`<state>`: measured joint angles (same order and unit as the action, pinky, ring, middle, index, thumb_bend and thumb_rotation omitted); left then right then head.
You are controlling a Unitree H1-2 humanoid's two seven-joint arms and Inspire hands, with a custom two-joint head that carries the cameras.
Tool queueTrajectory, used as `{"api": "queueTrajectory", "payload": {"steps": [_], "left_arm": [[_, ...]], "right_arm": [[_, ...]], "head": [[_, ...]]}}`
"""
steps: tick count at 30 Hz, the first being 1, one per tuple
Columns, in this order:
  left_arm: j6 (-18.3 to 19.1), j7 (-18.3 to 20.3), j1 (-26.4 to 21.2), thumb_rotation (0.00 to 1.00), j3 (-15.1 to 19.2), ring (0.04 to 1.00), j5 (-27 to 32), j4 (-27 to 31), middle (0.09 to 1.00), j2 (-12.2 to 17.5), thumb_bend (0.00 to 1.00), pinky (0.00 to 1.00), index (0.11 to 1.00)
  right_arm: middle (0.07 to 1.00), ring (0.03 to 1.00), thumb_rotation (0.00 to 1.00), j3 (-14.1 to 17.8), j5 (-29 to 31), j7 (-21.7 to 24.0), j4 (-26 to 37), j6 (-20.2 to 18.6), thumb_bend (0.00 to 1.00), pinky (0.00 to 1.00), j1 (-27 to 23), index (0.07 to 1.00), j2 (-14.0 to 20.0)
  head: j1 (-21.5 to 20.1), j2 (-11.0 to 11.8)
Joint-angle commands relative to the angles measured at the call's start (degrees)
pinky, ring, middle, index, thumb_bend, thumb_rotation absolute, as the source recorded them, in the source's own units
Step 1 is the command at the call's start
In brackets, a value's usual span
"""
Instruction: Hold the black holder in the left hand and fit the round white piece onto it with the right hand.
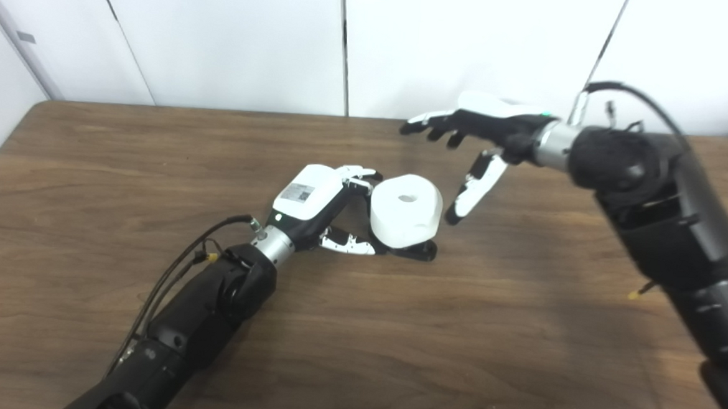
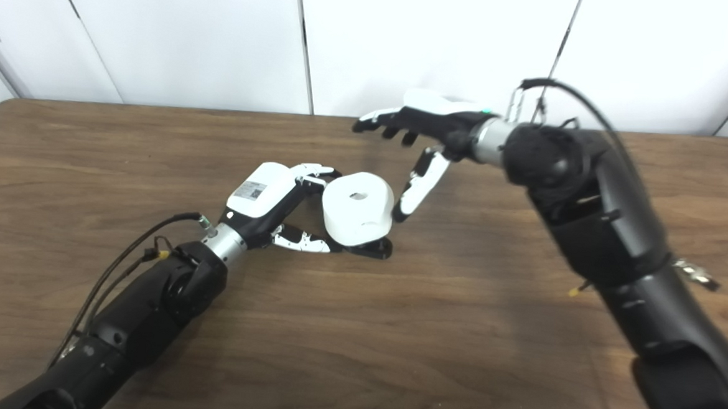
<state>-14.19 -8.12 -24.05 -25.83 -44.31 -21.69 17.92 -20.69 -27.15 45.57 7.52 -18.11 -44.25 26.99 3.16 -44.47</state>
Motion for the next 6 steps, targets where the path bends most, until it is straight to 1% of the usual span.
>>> {"api": "queueTrajectory", "payload": {"steps": [1, 3, 4, 6], "left_arm": [[2.9, 3.2, 1.2, 0.07, -0.7, 0.849, -1.7, -3.2, 0.838, 1.8, 0.52, 0.67, 0.477], [2.7, 3.0, 1.2, 0.07, -0.6, 0.85, -1.6, -3.4, 0.838, 1.8, 0.52, 0.67, 0.477], [2.7, 3.0, 1.2, 0.07, -0.6, 0.85, -1.6, -3.4, 0.838, 1.9, 0.52, 0.67, 0.477], [2.8, 3.0, 1.2, 0.07, -0.6, 0.85, -1.6, -3.3, 0.839, 1.9, 0.52, 0.67, 0.477]], "right_arm": [[0.86, 0.834, 0.11, 2.7, 1.8, -2.4, 1.1, 2.1, 0.91, 0.69, -1.5, 0.777, 1.5], [0.831, 0.798, 0.09, 4.0, 1.9, -4.2, 0.9, 3.0, 0.89, 0.66, -0.7, 0.769, 1.7], [0.814, 0.775, 0.06, 4.8, 1.8, -5.3, 0.9, 3.1, 0.88, 0.63, 0.0, 0.755, 1.7], [0.811, 0.766, 0.02, 6.4, 2.0, -7.7, 1.1, 3.0, 0.85, 0.63, 1.4, 0.749, 1.6]], "head": [[0.0, 0.0], [0.2, 0.1], [0.2, 0.1], [0.1, 0.2]]}}
